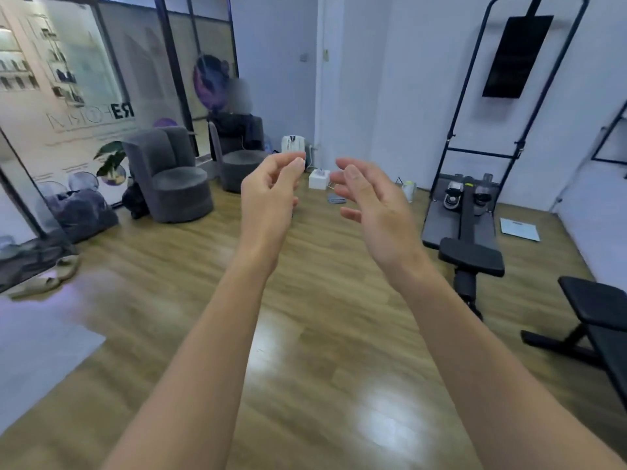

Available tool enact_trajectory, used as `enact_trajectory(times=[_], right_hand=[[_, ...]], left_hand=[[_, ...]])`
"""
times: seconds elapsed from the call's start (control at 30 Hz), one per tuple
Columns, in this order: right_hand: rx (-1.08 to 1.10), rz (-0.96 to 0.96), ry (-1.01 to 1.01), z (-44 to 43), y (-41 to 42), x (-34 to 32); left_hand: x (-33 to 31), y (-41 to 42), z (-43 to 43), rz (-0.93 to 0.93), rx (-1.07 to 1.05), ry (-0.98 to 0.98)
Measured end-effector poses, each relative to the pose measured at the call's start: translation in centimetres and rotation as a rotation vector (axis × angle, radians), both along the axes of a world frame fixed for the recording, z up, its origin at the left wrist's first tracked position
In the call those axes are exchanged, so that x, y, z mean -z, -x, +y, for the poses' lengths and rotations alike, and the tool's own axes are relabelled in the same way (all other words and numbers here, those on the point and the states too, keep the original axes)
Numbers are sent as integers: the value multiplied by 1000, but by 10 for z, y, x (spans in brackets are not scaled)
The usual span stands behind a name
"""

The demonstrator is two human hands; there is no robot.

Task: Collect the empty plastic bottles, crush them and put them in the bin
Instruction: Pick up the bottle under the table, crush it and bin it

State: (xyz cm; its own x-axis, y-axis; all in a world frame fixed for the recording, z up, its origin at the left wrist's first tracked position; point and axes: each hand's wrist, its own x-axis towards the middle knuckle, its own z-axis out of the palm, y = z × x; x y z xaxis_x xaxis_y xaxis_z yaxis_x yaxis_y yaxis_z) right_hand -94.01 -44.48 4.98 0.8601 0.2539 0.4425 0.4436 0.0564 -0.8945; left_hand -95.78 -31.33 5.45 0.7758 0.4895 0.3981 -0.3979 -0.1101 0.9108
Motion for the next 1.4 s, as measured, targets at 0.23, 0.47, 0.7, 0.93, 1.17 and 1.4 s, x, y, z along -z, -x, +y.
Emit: enact_trajectory(times=[0.23, 0.47, 0.7, 0.93, 1.17, 1.4], right_hand=[[23, 22, 0, -1, -184, 25], [-32, 75, 16, 16, -367, 25], [-108, 87, 47, 72, -531, 46], [-99, 111, 104, 131, -700, 58], [-43, 155, 104, 172, -871, 66], [-102, 195, 72, 251, -1052, 90]], left_hand=[[25, -179, 11, 37, 16, -41], [27, -344, 39, 98, -60, -64], [46, -504, 101, 114, -141, -43], [63, -688, 162, 166, -129, 19], [73, -866, 205, 200, -76, 10], [94, -1033, 267, 297, -126, -30]])
